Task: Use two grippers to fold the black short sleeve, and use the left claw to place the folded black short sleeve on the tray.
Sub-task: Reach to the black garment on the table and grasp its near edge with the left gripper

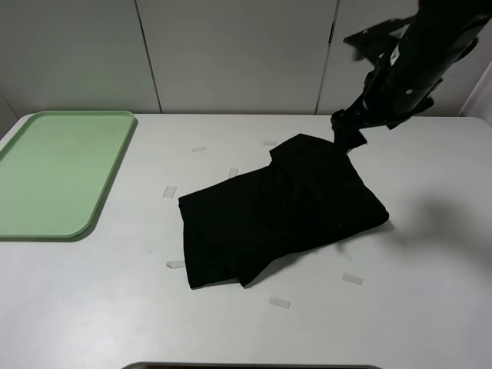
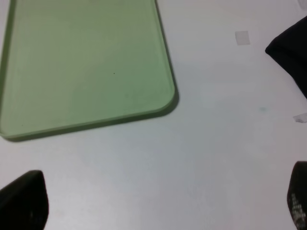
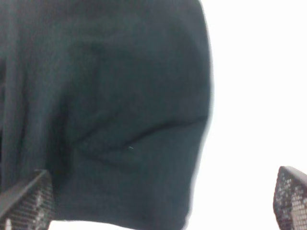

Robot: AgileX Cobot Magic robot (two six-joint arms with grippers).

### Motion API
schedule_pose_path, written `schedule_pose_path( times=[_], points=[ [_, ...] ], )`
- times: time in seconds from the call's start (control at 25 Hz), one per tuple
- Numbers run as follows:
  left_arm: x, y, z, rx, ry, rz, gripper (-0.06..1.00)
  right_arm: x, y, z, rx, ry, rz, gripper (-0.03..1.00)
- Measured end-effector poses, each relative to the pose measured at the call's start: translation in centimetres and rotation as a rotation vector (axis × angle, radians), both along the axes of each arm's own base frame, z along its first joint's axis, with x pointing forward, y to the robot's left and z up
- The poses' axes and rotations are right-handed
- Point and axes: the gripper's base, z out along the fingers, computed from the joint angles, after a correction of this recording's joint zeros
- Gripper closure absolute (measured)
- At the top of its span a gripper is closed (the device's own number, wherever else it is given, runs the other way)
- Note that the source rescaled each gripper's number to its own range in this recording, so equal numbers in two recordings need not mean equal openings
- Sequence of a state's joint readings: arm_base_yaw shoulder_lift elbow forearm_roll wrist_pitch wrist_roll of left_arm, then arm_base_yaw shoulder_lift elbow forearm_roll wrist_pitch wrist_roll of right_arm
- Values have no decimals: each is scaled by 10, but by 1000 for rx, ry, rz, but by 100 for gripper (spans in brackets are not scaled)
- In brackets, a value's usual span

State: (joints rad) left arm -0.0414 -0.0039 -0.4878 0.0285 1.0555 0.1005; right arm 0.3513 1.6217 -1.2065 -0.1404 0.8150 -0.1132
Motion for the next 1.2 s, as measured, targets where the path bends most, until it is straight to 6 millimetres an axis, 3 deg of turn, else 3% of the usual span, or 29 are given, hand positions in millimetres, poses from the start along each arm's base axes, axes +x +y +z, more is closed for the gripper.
schedule_pose_path(
  times=[0.2, 0.32, 0.52, 0.88, 1.0, 1.2],
  points=[
    [0, 0, 0, 0, 0, 0, -6, -37, -14, 53, 22, -68, -15, -3],
    [0, 0, 0, 0, 0, 0, -6, -70, -27, 81, 40, -115, -24, -3],
    [0, 0, 0, 0, 0, 0, -6, -135, -49, 107, 115, -275, -21, -3],
    [0, 0, 0, 0, 0, 0, -6, -265, -93, 135, 308, -660, -9, -3],
    [0, 0, 0, 0, 0, 0, -6, -297, -105, 133, 339, -705, -9, -3],
    [0, 0, 0, 0, 0, 0, -6, -335, -117, 115, 381, -757, -4, -3]
  ],
)
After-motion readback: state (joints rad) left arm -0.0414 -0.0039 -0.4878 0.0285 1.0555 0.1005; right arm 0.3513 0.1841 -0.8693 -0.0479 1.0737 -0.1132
